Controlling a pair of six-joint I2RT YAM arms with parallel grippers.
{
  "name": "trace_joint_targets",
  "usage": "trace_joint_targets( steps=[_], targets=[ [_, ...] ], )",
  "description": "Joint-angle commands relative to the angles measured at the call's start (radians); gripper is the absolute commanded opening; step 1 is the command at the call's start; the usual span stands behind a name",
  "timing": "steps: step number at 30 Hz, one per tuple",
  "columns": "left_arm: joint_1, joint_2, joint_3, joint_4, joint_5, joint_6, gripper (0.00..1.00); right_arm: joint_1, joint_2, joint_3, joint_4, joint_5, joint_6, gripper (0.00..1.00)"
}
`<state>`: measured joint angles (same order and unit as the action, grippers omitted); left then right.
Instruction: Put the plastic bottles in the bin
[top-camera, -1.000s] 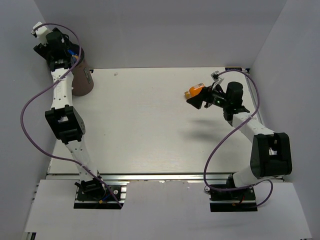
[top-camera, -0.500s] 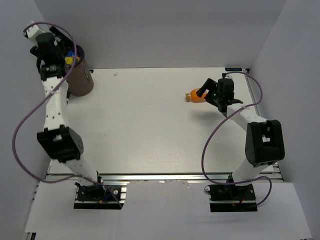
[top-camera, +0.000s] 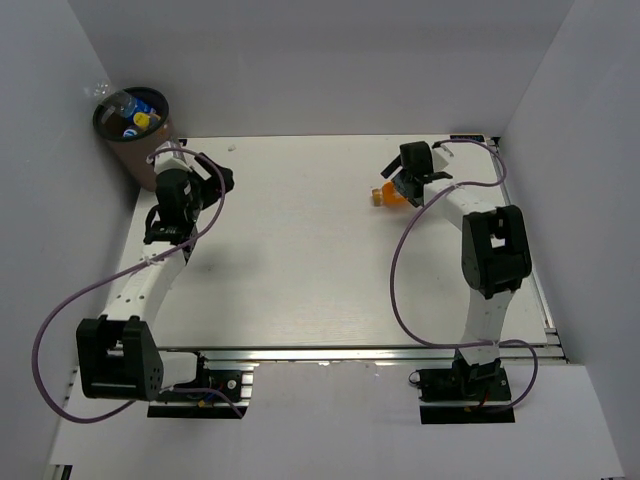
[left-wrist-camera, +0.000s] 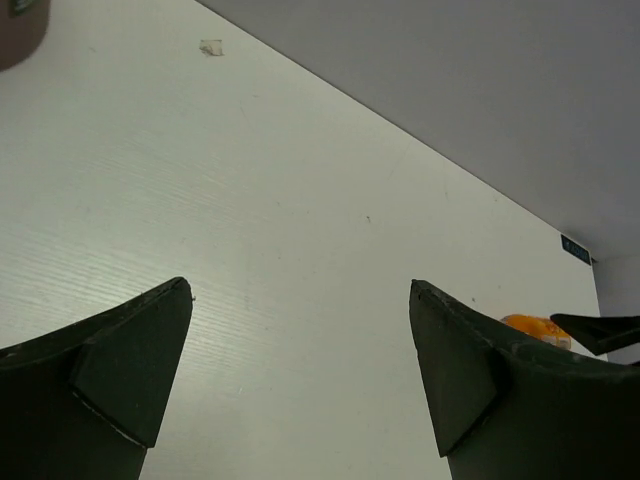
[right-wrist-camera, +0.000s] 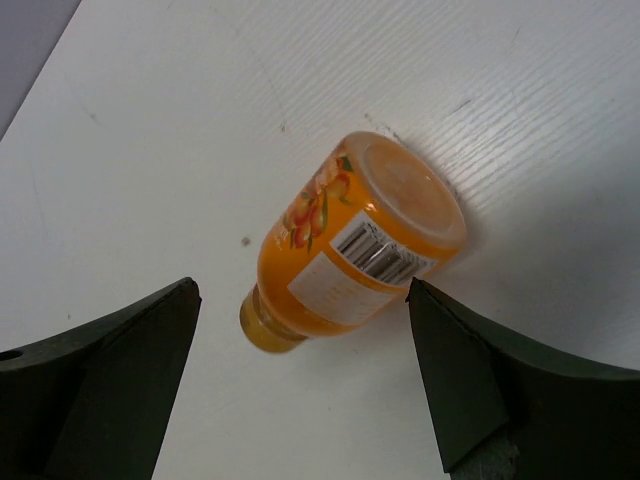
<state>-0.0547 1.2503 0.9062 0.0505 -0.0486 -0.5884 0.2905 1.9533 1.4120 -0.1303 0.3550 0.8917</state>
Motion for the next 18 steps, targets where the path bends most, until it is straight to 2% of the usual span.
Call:
trace_joint_targets(
  steps=[1,6,11,18],
  targets=[
    [-0.007,0.017,-0.01,0.132,0.091,-0.021,0.98,0.007,0.065,0.113,-0.103,0.134,0.098,0.89],
    [-0.007,0.081,-0.003,0.147,0.13,-0.034,0.98,0.012,0.172,0.261,-0.199,0.167,0.119,0.89],
    [-0.007,0.089,-0.018,0.167,0.128,-0.039,0.98,0.027,0.219,0.268,-0.164,0.127,0.07,0.89],
    [-0.007,0.107,-0.006,0.146,0.122,-0.048,0.98,0.071,0.263,0.291,-0.111,0.076,-0.052,0.78]
  ],
)
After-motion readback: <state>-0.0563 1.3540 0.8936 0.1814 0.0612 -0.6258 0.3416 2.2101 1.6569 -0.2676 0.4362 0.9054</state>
